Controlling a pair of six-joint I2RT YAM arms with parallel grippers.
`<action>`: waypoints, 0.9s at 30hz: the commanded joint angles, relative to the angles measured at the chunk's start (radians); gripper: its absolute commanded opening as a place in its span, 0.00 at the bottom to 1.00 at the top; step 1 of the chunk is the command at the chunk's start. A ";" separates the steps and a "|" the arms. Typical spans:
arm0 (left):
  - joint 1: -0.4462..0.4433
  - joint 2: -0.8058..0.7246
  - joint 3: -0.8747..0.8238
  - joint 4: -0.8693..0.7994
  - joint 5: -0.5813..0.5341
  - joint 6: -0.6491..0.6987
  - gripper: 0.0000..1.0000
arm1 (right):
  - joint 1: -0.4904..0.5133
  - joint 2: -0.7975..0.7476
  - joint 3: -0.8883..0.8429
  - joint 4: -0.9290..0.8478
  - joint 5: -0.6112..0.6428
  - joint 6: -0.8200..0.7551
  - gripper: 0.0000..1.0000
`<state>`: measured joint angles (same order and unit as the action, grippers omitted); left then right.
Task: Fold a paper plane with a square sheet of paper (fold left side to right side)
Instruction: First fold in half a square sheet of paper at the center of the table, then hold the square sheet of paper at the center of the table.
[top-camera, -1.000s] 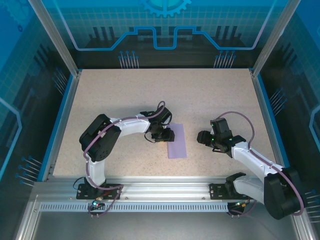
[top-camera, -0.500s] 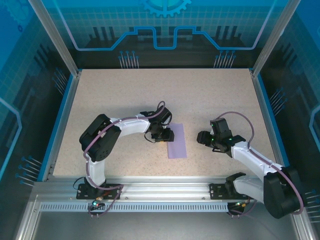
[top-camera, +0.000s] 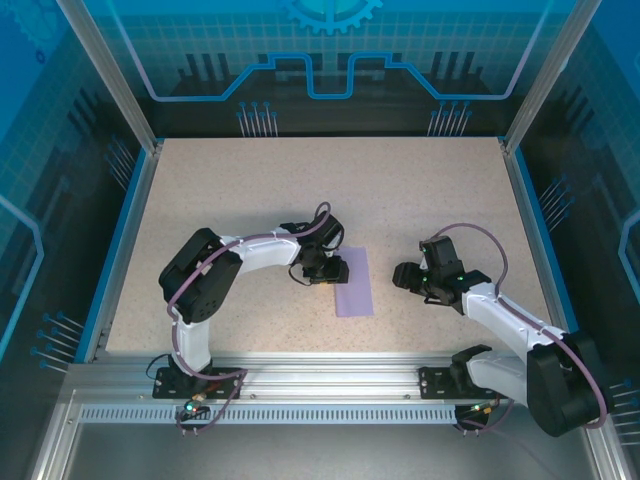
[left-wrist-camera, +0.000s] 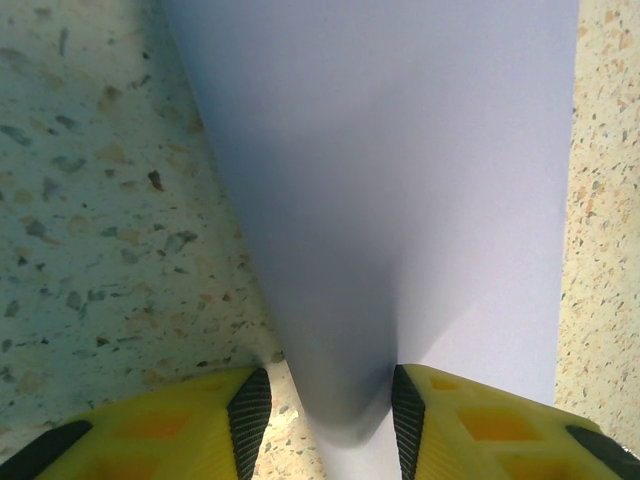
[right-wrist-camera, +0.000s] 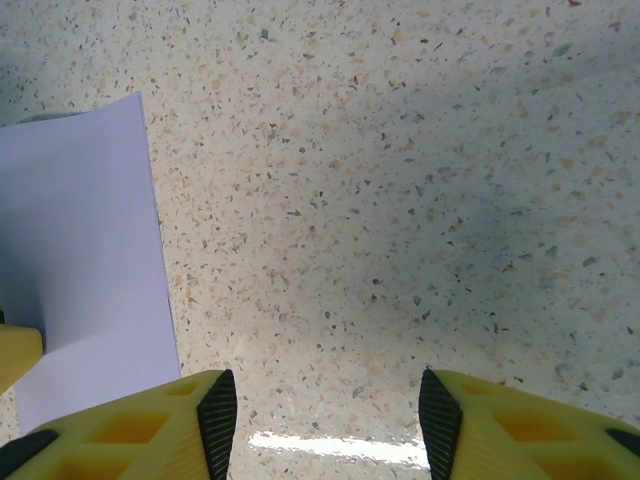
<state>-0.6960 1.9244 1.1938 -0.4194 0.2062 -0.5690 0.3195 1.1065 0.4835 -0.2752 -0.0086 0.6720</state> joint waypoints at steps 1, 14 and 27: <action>0.010 0.065 -0.011 -0.057 -0.050 0.028 0.44 | -0.013 0.007 -0.003 0.010 -0.015 -0.014 0.54; 0.010 0.065 -0.010 -0.063 -0.054 0.024 0.44 | -0.011 0.016 0.001 0.022 -0.038 -0.013 0.54; 0.009 0.067 -0.008 -0.065 -0.058 0.021 0.44 | 0.038 0.096 0.035 0.124 -0.196 0.019 0.51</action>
<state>-0.6960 1.9274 1.1984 -0.4263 0.2062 -0.5694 0.3355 1.1778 0.4866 -0.1989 -0.1295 0.6762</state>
